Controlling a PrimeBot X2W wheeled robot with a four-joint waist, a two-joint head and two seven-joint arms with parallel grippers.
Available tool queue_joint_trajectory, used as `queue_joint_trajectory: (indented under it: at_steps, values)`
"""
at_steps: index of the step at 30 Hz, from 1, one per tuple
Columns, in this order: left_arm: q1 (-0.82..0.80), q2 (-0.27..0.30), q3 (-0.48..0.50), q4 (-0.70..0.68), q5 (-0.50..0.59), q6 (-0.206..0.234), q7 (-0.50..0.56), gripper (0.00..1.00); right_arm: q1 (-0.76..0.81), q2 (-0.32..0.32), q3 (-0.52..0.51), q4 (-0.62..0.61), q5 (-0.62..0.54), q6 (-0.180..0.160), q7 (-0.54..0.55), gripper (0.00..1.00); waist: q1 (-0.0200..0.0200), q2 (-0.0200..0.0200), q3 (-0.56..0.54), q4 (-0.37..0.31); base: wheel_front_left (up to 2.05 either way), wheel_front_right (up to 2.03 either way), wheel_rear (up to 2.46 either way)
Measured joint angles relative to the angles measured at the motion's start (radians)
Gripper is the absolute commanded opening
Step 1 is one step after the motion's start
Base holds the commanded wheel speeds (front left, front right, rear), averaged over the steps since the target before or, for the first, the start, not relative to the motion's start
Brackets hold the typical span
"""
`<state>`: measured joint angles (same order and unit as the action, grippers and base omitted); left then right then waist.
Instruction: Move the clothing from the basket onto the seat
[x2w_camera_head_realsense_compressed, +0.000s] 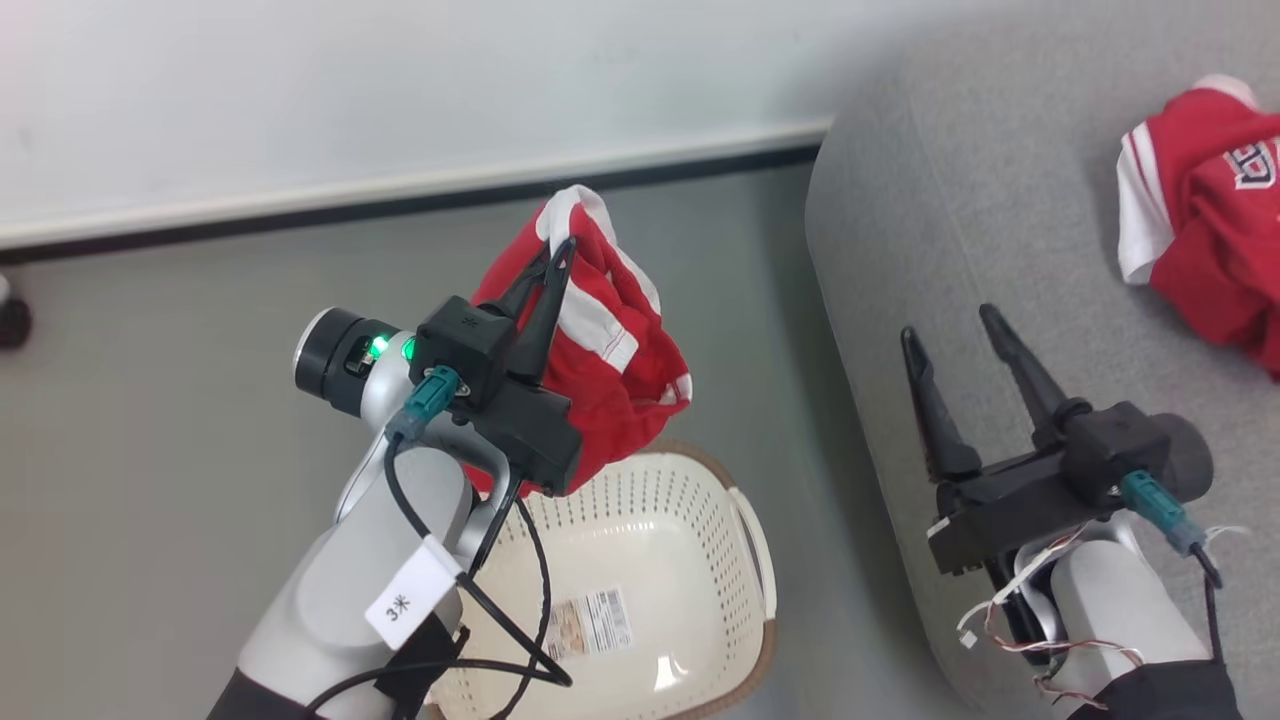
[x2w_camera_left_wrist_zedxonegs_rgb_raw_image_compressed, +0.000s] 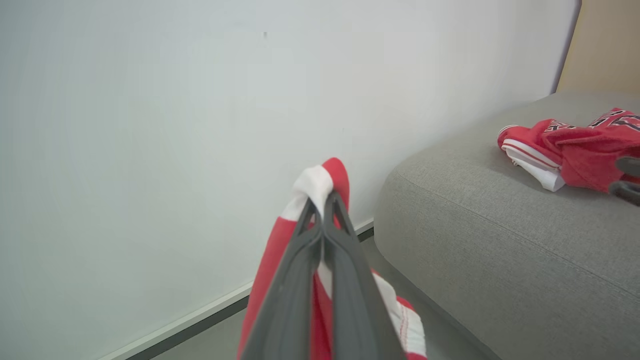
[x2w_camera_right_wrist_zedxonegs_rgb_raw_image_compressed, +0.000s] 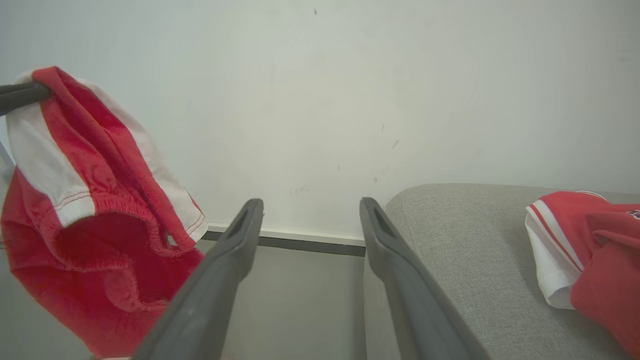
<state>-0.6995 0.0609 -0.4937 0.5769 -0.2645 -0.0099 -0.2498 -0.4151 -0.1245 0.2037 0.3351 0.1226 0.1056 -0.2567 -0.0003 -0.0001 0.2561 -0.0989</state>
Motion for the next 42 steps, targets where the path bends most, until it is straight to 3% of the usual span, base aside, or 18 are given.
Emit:
queue_joint_trajectory:
  at_steps: [14,29,42]
  values:
    - [0.000,-0.009,-0.001,0.062,-0.055,-0.034,0.029,0.00,0.045,0.013,0.086,0.117,0.000,0.010,0.000,1.00,0.0001,0.0000,-0.185,0.017,0.00,0.00,0.00]
    - [-0.015,-0.025,-0.068,0.067,-0.108,-0.035,0.081,0.00,0.058,0.044,0.307,0.226,0.005,0.018,0.000,1.00,0.0002,0.0000,-0.366,0.038,0.00,0.00,0.00]
    - [-0.015,-0.023,-0.276,-0.081,-0.245,0.024,0.125,0.00,-0.011,0.045,0.511,0.323,0.080,0.018,0.000,1.00,0.0002,0.0001,-0.414,0.081,0.00,0.00,0.00]
